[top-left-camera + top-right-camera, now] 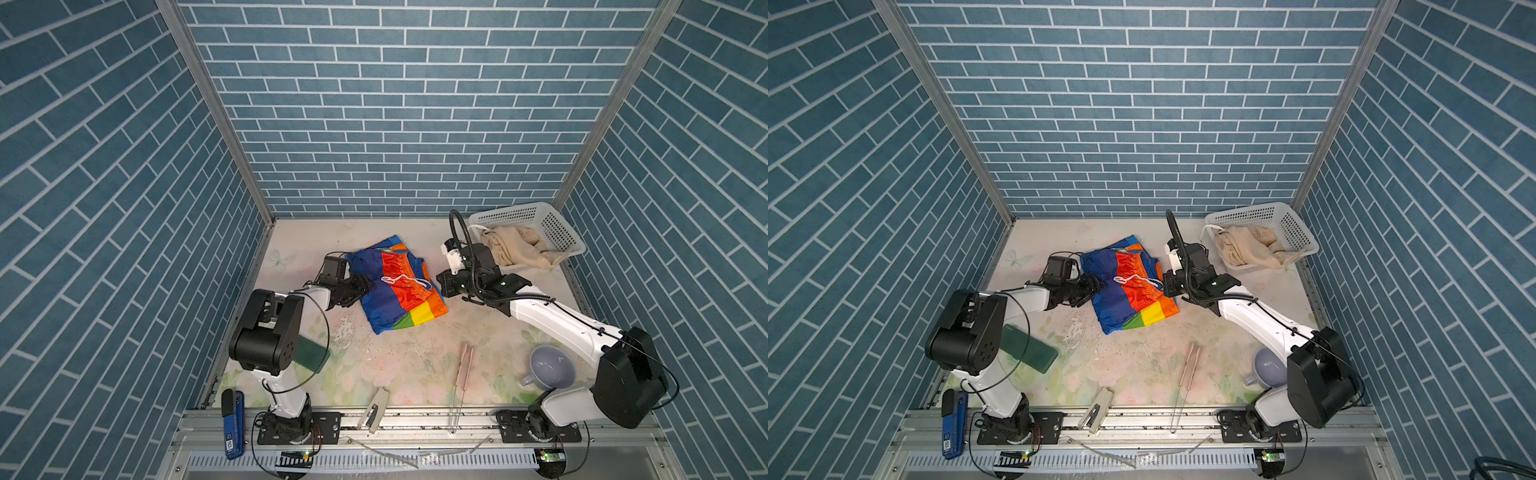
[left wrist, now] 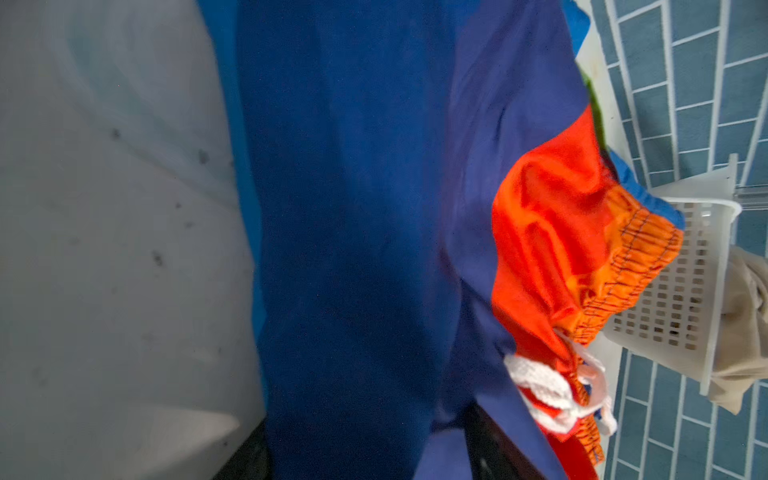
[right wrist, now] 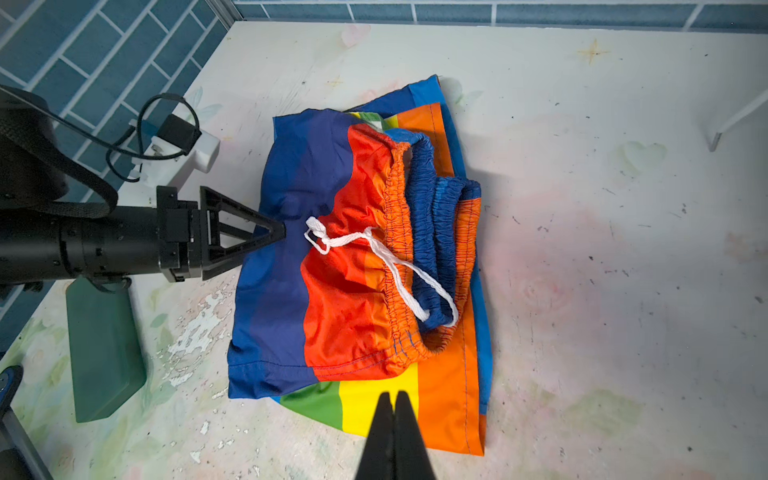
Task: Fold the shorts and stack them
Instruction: 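Push the folded shorts farther from the robot with the left gripper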
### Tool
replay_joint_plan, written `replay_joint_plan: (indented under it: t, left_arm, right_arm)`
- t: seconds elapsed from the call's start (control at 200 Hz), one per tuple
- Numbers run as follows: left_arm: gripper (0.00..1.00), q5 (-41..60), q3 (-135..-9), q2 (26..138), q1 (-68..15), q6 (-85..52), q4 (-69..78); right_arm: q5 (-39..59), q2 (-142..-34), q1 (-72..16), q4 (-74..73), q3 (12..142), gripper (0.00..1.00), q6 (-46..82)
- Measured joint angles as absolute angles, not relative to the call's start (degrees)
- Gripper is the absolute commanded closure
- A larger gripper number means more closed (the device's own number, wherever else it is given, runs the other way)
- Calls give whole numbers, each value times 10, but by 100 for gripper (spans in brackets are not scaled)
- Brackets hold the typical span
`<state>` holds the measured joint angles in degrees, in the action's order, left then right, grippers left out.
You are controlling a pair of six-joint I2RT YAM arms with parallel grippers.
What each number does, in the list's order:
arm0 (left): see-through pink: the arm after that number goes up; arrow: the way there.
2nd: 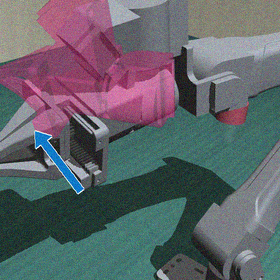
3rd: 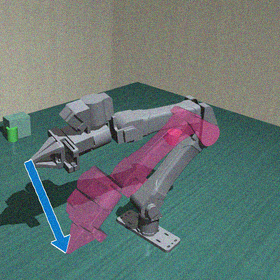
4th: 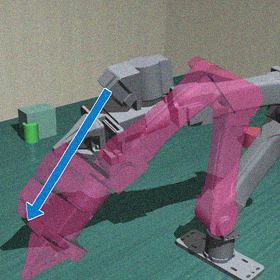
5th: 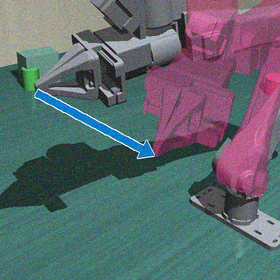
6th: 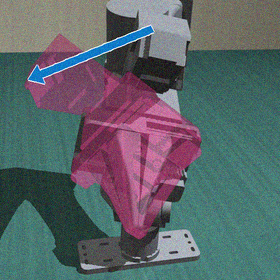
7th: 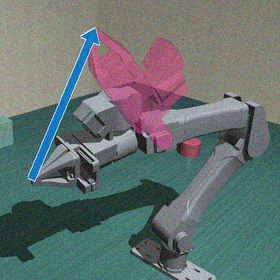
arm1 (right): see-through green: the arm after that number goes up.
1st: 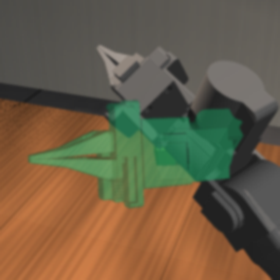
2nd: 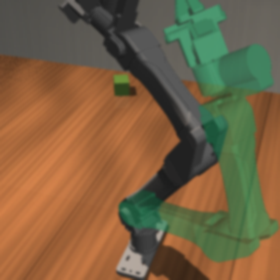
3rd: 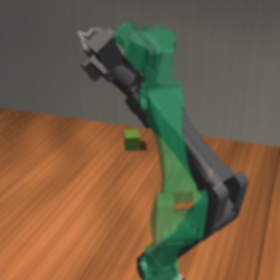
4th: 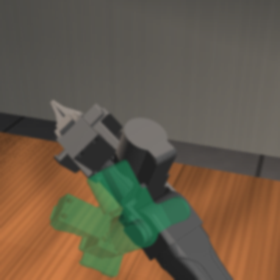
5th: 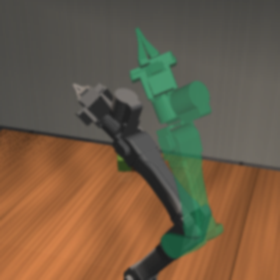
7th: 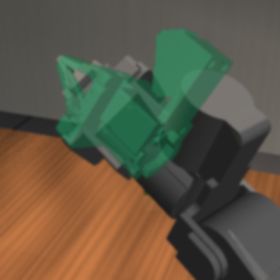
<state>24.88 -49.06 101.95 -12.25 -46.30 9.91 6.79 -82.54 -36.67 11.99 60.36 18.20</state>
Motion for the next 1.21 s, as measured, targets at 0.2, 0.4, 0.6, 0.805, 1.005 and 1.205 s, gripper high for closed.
replay_joint_plan:
  t: [0.2, 0.4, 0.6, 0.805, 1.005, 1.205]
  left_arm:
    - [93, 251, -493, 1059, -119, -479, 140]
    - [100, 246, -582, 1099, -92, -444, 49]
    - [100, 172, -822, 1186, -36, -328, -189]
    - [99, 89, -1073, 1289, 8, -199, -408]
    - [96, -34, -1286, 1417, 32, -88, -579]
    - [92, -123, -1366, 1463, 54, -42, -658]
  right_arm:
    - [68, -825, -357, 120, 603, 100, 182]
    - [71, -831, -349, 120, 603, 100, 187]
    - [72, -849, -344, 120, 603, 100, 192]
    - [71, -870, -333, 120, 603, 100, 192]
    - [73, -898, -322, 120, 603, 100, 192]
    - [77, -916, -312, 120, 603, 100, 192]
